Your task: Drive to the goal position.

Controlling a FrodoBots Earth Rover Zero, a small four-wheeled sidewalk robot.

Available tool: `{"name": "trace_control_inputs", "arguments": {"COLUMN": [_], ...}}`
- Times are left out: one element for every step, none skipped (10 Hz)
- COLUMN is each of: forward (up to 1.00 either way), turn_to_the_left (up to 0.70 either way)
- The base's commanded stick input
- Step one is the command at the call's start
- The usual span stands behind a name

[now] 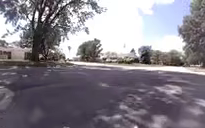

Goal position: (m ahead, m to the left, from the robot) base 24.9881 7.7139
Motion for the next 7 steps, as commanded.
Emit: {"name": "trace_control_inputs", "arguments": {"forward": [0.70, 0.70, 0.70, 0.70, 0.70, 0.70, 0.70], "turn_to_the_left": [0.00, 0.00, 0.00, 0.00, 0.00, 0.00, 0.00]}}
